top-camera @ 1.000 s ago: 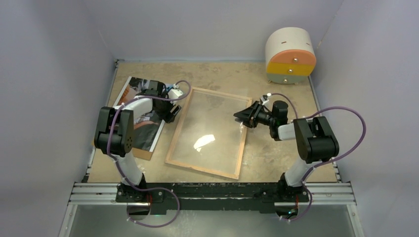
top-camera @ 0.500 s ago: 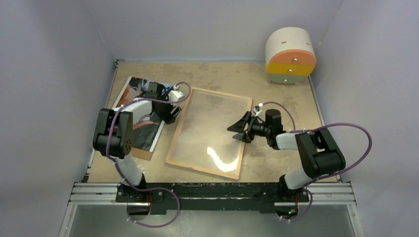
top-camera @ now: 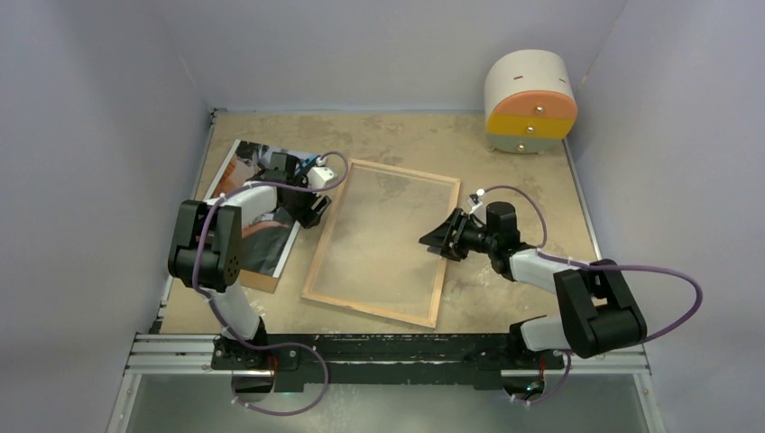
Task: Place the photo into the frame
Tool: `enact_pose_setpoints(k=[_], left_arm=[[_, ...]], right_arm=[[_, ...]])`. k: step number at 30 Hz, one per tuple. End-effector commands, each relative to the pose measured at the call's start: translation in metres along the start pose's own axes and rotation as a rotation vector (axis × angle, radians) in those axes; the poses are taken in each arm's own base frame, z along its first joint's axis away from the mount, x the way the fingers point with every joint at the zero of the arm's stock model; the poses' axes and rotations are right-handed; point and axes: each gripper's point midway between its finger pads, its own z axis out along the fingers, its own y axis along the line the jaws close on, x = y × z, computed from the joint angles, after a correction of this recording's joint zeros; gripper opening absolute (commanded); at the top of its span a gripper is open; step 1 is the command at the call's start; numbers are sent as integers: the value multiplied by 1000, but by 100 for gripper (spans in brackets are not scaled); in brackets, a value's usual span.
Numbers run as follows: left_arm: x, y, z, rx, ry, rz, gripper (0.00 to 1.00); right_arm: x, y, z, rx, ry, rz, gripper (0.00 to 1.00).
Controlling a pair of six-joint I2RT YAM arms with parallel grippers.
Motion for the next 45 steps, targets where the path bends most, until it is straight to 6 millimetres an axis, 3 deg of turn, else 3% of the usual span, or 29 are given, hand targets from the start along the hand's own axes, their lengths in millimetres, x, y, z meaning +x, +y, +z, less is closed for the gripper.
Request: enact_pose_setpoints(k=[1, 6, 9, 12, 16, 19, 21, 28, 32, 39, 45], left_arm=[[65, -57, 6, 204, 194, -106, 65], [68, -59, 8, 211, 200, -106, 64], [69, -60, 8, 212, 201, -101, 63], [68, -59, 8, 212, 200, -100, 63], [67, -59, 9, 217, 199, -103, 62], [67, -60, 10, 221, 198, -103, 61], [68, -60, 10, 220, 201, -101, 61], [68, -62, 10, 229, 196, -103, 59], [69, -63, 11, 233, 196, -105, 58], [70, -62, 10, 231, 198, -103, 57], [70, -63, 10, 235, 198, -104, 57]], right_arm=[[-9, 8, 4, 7, -27, -47, 49], [-7, 11, 14, 23, -38, -103, 36], [-13, 11, 15, 55, -60, -140, 34], [-23, 15, 12, 82, -91, -185, 39], [-31, 24, 13, 69, -112, -205, 55], [-33, 27, 17, 63, -106, -189, 58], [-36, 33, 17, 35, -123, -178, 53], [-44, 50, 11, -22, -185, -187, 17], [-43, 62, 7, -66, -202, -211, 1], [-38, 88, 2, -168, -217, -277, 0], [-34, 102, 0, -258, -225, -230, 0]])
